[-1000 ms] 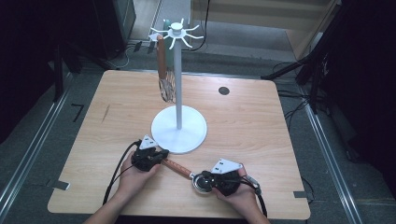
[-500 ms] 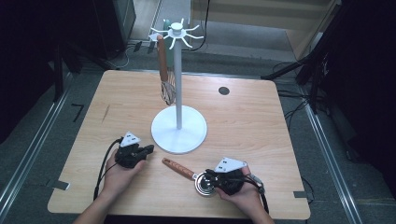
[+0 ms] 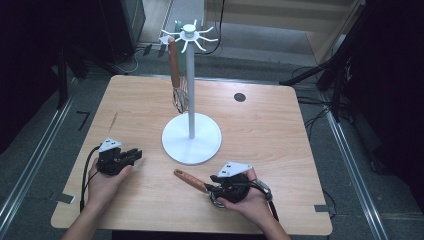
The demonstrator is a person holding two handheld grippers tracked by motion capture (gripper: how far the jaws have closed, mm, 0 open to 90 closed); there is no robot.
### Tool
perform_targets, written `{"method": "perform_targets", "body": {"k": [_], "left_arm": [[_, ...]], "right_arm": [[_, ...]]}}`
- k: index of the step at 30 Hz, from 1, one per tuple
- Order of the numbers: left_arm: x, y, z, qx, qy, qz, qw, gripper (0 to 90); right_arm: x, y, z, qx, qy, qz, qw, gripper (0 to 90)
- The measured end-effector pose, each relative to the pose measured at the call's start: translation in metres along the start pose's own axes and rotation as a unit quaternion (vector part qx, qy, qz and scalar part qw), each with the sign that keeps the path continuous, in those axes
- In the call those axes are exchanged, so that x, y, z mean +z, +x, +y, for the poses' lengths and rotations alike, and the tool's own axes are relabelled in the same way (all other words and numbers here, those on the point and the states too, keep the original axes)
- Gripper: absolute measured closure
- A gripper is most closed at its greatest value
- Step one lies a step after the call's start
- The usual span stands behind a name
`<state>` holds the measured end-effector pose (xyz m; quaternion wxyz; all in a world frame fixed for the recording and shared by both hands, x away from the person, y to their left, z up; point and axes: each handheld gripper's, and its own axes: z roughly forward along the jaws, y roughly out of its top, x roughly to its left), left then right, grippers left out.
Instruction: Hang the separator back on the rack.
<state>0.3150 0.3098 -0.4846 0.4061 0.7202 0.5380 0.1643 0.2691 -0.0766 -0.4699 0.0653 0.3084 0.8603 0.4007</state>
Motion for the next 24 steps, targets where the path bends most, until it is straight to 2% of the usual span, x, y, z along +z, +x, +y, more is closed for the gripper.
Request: {"method": "perform_targets", "body": {"k": [3, 4, 7, 10, 13, 15, 17, 24], "left_arm": [[-0.002, 0.005, -0.001, -0.011, -0.003, 0.008, 0.9999, 58.6], [-0.003, 0.007, -0.001, -0.010, -0.004, 0.013, 0.9999, 56.9], [-0.005, 0.012, -0.002, -0.016, -0.007, 0.020, 0.9996, 46.4], [-0.008, 0.016, -0.005, -0.010, 0.000, 0.035, 0.9993, 37.9], [-0.014, 0.020, -0.008, -0.011, 0.001, 0.039, 0.9992, 32.6], [-0.016, 0.022, -0.009, -0.011, 0.006, 0.054, 0.9985, 23.1], [-0.018, 0.026, -0.009, -0.020, 0.007, 0.061, 0.9979, 16.1], [-0.018, 0.029, -0.008, -0.026, 0.002, 0.078, 0.9966, 15.5]], "right_arm": [[0.006, 0.002, 0.004, -0.001, 0.010, 0.002, 0.9999, 63.0], [0.007, 0.003, 0.005, 0.004, 0.017, 0.002, 0.9999, 62.7], [0.014, 0.006, 0.007, -0.003, 0.033, 0.003, 0.9995, 62.5], [0.020, 0.008, 0.008, -0.007, 0.039, 0.003, 0.9992, 62.4], [0.024, 0.009, 0.009, -0.014, 0.043, 0.003, 0.9990, 62.4], [0.027, 0.010, 0.010, -0.017, 0.047, 0.002, 0.9988, 62.3], [0.030, 0.011, 0.010, -0.021, 0.048, -0.004, 0.9986, 62.6], [0.036, 0.015, 0.008, -0.034, 0.058, -0.016, 0.9976, 64.9]]}}
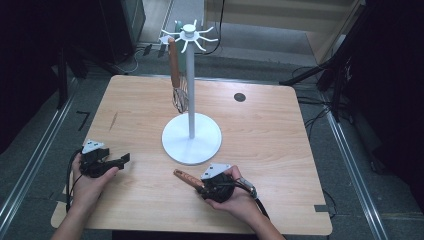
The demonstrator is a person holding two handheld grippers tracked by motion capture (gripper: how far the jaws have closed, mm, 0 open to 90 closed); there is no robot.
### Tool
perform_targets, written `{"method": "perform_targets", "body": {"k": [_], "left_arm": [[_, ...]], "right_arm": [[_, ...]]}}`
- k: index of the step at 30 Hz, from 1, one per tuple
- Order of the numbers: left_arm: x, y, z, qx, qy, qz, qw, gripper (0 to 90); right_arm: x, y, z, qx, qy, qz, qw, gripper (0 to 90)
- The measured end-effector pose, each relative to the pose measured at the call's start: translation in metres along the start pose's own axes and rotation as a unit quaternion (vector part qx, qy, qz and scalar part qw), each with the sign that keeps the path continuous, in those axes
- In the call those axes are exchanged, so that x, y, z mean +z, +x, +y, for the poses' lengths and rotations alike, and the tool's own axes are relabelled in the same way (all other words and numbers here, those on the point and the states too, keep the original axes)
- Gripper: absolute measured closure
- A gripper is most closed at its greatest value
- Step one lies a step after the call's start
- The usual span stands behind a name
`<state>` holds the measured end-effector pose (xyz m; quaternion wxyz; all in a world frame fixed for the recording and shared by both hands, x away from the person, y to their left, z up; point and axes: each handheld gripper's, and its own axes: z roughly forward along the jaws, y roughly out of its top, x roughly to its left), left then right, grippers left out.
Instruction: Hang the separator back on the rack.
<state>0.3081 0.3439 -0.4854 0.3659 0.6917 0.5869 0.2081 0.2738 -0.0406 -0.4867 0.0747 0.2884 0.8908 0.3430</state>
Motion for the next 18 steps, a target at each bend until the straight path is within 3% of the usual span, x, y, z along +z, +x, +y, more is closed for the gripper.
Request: {"method": "perform_targets", "body": {"k": [7, 18], "left_arm": [[0.0027, -0.0001, 0.0002, 0.001, 0.008, 0.008, 0.9999, 16.0], [0.0039, -0.0010, 0.0007, 0.001, 0.007, 0.012, 0.9999, 16.3]], "right_arm": [[0.0010, 0.0038, -0.0023, -0.017, -0.008, -0.014, 0.9997, 67.5], [0.0028, 0.0052, -0.0024, -0.015, -0.017, -0.019, 0.9996, 69.0]]}}
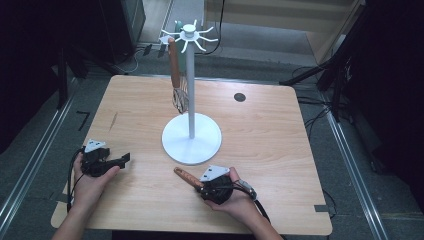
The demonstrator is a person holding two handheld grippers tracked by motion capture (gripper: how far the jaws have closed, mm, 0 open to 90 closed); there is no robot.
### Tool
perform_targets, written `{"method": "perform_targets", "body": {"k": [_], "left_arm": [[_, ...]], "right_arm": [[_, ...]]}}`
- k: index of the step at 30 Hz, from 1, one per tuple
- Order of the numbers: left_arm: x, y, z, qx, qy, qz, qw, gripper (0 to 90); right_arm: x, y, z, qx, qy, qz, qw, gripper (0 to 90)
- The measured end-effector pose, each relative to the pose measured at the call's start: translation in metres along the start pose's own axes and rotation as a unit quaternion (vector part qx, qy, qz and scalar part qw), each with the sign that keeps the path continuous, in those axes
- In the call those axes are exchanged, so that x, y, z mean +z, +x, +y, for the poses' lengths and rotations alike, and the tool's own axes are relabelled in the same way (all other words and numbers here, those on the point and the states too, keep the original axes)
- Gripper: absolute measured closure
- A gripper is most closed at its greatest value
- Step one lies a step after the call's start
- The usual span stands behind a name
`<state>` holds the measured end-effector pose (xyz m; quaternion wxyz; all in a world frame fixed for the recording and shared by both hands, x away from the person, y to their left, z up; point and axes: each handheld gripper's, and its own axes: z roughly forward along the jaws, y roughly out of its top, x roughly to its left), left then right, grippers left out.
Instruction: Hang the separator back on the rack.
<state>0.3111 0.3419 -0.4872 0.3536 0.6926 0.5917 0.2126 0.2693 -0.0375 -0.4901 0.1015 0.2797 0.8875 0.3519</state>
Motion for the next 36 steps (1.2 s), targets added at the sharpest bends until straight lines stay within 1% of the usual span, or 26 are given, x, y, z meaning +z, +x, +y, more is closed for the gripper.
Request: {"method": "perform_targets", "body": {"k": [3, 6, 8, 10, 14, 16, 18, 25, 26, 27, 28, 29, 30, 32, 35, 36], "left_arm": [[0.000, 0.000, 0.000, 0.000, 0.000, 0.000, 1.0000, 16.4], [0.000, 0.000, 0.000, 0.000, 0.000, 0.001, 1.0000, 16.4], [0.000, 0.000, 0.000, 0.000, 0.000, 0.001, 1.0000, 16.5], [0.000, 0.000, 0.000, -0.001, 0.000, 0.001, 1.0000, 16.4], [0.000, 0.000, 0.001, -0.002, 0.000, 0.000, 1.0000, 16.5], [0.000, 0.001, 0.001, -0.003, -0.001, -0.001, 1.0000, 16.4], [0.001, 0.001, 0.001, -0.003, -0.001, -0.001, 1.0000, 16.5], [0.000, 0.000, 0.001, -0.003, 0.000, 0.001, 1.0000, 16.5], [0.000, 0.000, 0.001, -0.003, 0.000, 0.001, 1.0000, 16.5], [0.001, 0.000, 0.001, -0.003, -0.001, 0.002, 1.0000, 16.5], [0.001, 0.000, 0.001, -0.002, 0.000, 0.002, 1.0000, 16.5], [0.001, 0.000, 0.001, -0.003, -0.001, 0.002, 1.0000, 16.5], [0.001, 0.000, 0.001, -0.003, -0.001, 0.002, 1.0000, 16.5], [0.001, 0.000, 0.001, -0.002, -0.001, 0.002, 1.0000, 16.5], [0.001, 0.000, 0.001, -0.003, -0.001, 0.002, 1.0000, 16.6], [0.001, 0.000, 0.001, -0.001, 0.000, 0.002, 1.0000, 16.5]], "right_arm": [[0.000, 0.001, 0.000, 0.000, -0.002, -0.004, 1.0000, 69.4], [0.000, 0.002, -0.001, 0.009, -0.007, -0.009, 0.9999, 69.6], [0.001, 0.003, -0.003, 0.008, -0.014, -0.010, 0.9998, 69.6], [0.000, 0.004, -0.004, 0.015, -0.016, -0.010, 0.9997, 69.7], [0.000, 0.004, -0.005, 0.006, -0.020, -0.014, 0.9997, 69.7], [-0.001, 0.004, -0.005, 0.010, -0.020, -0.013, 0.9997, 69.8], [-0.002, 0.003, -0.005, 0.012, -0.026, -0.011, 0.9995, 69.7], [-0.011, -0.002, -0.005, 0.019, -0.053, -0.014, 0.9983, 69.9], [-0.013, -0.002, -0.005, 0.021, -0.057, -0.013, 0.9981, 72.4], [-0.015, -0.003, -0.004, 0.031, -0.063, -0.007, 0.9975, 72.5], [-0.017, -0.004, -0.004, 0.031, -0.074, -0.007, 0.9968, 72.6], [-0.018, -0.005, -0.004, 0.034, -0.076, -0.008, 0.9965, 72.5], [-0.018, -0.007, -0.004, 0.038, -0.069, -0.001, 0.9969, 72.5], [-0.015, -0.007, -0.006, 0.037, -0.061, -0.006, 0.9974, 72.3], [-0.014, -0.008, -0.005, 0.037, -0.053, -0.001, 0.9979, 72.2], [-0.013, -0.009, -0.005, 0.039, -0.047, 0.004, 0.9981, 72.2]]}}
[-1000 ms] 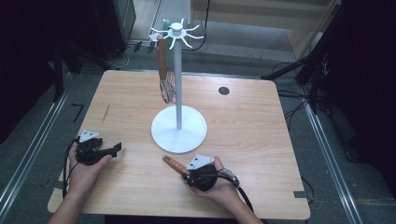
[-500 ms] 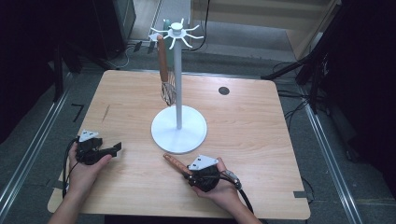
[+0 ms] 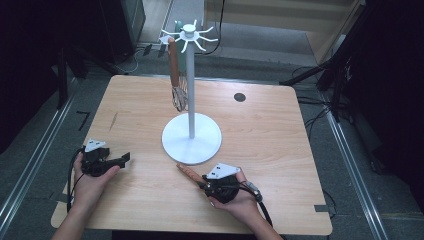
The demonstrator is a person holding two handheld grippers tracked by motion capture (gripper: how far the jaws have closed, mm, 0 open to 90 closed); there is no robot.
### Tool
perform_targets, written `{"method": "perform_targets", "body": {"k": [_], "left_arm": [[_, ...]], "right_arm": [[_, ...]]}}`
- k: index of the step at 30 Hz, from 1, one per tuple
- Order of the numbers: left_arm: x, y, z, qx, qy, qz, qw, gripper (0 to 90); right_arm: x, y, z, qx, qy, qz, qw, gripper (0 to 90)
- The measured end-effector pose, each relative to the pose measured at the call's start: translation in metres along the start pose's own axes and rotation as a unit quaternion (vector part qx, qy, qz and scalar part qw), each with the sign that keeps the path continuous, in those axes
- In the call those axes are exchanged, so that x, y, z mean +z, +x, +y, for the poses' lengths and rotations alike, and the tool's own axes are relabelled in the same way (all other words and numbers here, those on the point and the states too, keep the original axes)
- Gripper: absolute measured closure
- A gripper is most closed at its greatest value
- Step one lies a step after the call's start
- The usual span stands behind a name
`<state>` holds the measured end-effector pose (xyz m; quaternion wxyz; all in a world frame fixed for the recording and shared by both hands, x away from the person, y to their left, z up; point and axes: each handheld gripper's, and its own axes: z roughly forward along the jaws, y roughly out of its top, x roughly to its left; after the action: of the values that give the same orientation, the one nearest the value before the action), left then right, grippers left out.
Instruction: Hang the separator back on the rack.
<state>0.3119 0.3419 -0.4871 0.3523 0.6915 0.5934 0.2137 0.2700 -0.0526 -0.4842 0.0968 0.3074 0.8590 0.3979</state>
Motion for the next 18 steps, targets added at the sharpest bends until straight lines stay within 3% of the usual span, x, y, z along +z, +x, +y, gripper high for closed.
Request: {"method": "perform_targets", "body": {"k": [2, 11, 18], "left_arm": [[0.0000, 0.0000, 0.0000, 0.000, 0.000, 0.000, 1.0000, 16.5], [0.0001, -0.0001, 0.0000, -0.001, -0.001, 0.000, 1.0000, 16.6], [0.0001, -0.0003, -0.0001, 0.001, 0.000, 0.001, 1.0000, 16.6]], "right_arm": [[0.0029, -0.0020, -0.0009, 0.002, 0.014, 0.000, 0.9999, 71.8], [0.0041, -0.0065, -0.0014, 0.011, 0.016, 0.004, 0.9998, 71.2], [0.0069, -0.0037, 0.0015, 0.002, 0.028, -0.009, 0.9996, 69.9]]}}
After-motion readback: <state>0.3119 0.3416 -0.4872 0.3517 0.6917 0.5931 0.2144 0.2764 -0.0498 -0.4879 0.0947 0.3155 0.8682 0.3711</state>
